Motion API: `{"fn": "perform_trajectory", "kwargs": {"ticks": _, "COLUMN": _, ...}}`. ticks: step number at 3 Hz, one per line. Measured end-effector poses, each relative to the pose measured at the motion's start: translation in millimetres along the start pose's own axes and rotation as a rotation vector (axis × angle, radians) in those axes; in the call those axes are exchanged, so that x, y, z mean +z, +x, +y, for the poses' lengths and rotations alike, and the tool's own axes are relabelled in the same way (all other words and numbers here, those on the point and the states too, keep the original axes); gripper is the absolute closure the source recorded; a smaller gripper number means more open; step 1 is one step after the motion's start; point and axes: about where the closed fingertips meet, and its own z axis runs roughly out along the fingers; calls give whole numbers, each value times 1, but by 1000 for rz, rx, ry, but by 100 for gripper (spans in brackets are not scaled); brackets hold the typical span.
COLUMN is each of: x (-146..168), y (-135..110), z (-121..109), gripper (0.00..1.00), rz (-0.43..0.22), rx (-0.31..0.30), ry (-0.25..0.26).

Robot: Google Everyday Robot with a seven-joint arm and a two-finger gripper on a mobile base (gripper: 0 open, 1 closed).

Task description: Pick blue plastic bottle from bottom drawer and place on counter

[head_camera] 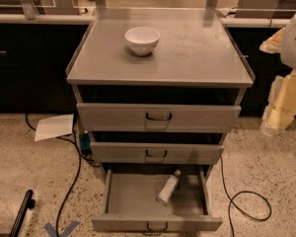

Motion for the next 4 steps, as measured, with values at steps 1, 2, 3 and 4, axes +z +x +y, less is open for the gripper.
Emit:
{"fn": "perform_trajectory", "kwargs": {"ticks": 1, "x": 0, "y": 0, "z": 0, "gripper": 0, "rz": 0, "rx": 0, "ry": 0}}
{"fn": "perform_trajectory", "kwargs": {"ticks": 2, "x": 1, "y": -2, "z": -3, "gripper": 0, "rz": -23, "rx": 24, "ry": 24}}
{"fn": "perform_trajectory", "kwargs": {"ticks": 3, "x": 8, "y": 1, "z": 7, "gripper": 0, "rz": -83, "rx": 162, "ry": 57}}
{"fn": "perform_trajectory", "kwargs": {"ticks": 4, "x": 45, "y": 16, "z": 17, "gripper": 0, "rz": -203, "rx": 469, "ry": 43}}
